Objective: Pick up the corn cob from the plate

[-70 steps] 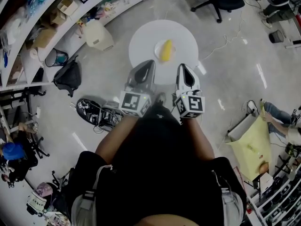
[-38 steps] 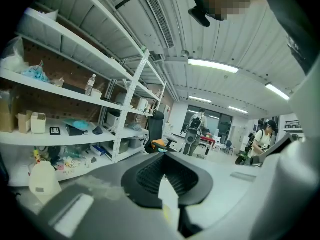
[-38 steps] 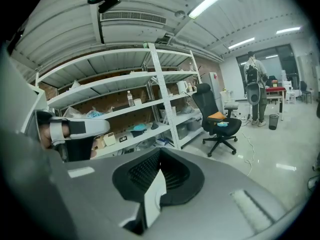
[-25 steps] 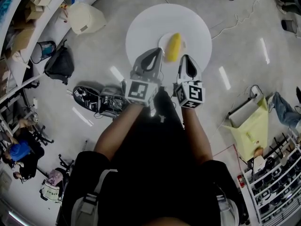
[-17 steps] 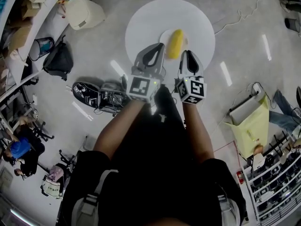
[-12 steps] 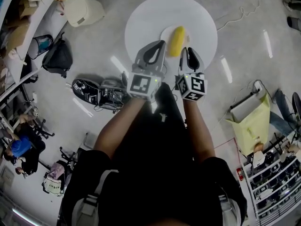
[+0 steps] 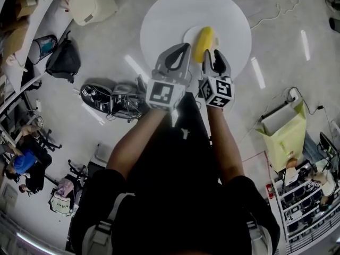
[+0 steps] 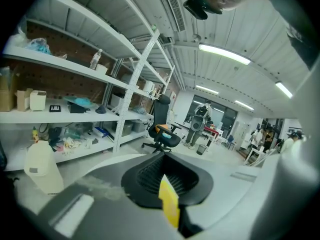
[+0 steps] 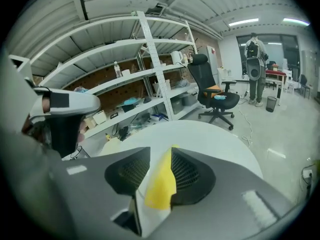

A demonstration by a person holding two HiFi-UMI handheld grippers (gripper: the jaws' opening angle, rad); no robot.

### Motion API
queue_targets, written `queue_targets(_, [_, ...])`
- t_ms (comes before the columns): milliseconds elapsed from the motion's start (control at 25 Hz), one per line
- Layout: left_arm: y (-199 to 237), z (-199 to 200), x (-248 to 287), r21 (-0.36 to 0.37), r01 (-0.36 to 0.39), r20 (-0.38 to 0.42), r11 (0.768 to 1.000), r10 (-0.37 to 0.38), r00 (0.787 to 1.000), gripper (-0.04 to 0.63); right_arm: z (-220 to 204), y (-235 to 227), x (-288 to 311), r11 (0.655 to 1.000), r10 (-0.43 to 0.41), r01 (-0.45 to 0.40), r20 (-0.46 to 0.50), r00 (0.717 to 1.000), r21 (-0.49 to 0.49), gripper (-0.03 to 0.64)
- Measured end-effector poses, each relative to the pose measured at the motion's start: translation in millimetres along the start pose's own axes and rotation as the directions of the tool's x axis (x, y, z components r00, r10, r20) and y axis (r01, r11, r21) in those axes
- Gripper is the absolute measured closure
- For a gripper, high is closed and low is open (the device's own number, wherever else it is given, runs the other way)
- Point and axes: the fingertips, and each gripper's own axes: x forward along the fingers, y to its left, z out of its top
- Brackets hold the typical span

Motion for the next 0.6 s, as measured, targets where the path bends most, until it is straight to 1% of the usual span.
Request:
queue_targets(320, [8, -11, 10, -0.021, 0.003, -0.02, 1.0, -0.003, 1.0, 0.597, -29, -3, 25, 0.999, 0.009, -0.005, -0.094, 0.996, 0.041, 0.412])
queue_targets(400, [9, -13, 13, -0.027, 0.003, -0.025, 1.0, -0.004, 1.0, 0.597, -33, -3, 31, 0.999, 0.013, -0.007, -0.114, 0.993, 0.051, 0.385])
queue_targets(600, [12, -19, 16, -0.032, 0.008, -0.041, 0.999, -0.009, 0.999, 0.597, -49, -7, 42, 0.998, 0.011, -0.001, -0.162, 0.987, 0.063, 0.351])
